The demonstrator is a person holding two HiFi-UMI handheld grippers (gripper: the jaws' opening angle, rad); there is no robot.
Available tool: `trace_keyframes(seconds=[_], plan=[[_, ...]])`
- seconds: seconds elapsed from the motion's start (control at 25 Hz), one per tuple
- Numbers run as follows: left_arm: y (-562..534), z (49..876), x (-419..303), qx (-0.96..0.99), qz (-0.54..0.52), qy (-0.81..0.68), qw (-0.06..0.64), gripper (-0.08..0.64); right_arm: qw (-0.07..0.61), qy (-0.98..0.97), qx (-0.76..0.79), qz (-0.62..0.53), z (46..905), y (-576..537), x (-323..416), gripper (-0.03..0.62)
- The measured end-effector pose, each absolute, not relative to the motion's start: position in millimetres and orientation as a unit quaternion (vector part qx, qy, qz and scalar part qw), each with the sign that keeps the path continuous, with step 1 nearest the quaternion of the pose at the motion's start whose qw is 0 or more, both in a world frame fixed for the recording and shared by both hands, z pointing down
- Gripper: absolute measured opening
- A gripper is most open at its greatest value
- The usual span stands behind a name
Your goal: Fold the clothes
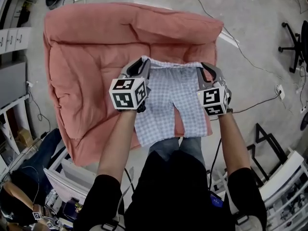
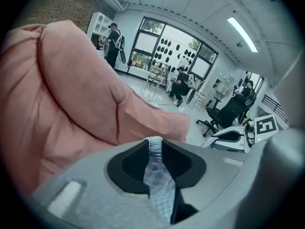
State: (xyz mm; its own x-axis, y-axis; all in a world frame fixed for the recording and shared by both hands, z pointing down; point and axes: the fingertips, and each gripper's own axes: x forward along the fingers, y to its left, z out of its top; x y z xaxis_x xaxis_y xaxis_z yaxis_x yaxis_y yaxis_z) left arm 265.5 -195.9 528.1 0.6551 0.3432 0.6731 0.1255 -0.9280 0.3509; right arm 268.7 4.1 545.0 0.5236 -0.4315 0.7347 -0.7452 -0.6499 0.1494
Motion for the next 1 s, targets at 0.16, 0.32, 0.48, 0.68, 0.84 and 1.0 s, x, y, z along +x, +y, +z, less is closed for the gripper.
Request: trace_keyframes(seconds=[0.16,0.32,0.48,0.68,0.84,1.0], plan=[[-201,559,270,0.895,0.402,0.118,0.153,0.092,0.234,-0.349,0.836,0.352,580,3,269,0.049],[-200,583,276,0.89,0.409,0.108,0.171,0.098,0.237,-0.347,0.83,0.366,608,5,273,0.063],[-201,595,282,0.882,0.412,0.09,0.21,0.103,0.232,-0.339,0.829,0.378,621,8,279,0.071],[-216,593,290,0.884,0.403,0.067,0.226,0.215,0.22,-0.333,0.833,0.384,618,9,287,0.12],[-225,585,292,0.889,0.393,0.061,0.227,0.219,0.217,-0.333,0.837,0.376,610,8,294,0.147],[-222,579,284,0.891,0.398,0.07,0.208,0.215,0.218,-0.338,0.836,0.374,602,6,292,0.147]])
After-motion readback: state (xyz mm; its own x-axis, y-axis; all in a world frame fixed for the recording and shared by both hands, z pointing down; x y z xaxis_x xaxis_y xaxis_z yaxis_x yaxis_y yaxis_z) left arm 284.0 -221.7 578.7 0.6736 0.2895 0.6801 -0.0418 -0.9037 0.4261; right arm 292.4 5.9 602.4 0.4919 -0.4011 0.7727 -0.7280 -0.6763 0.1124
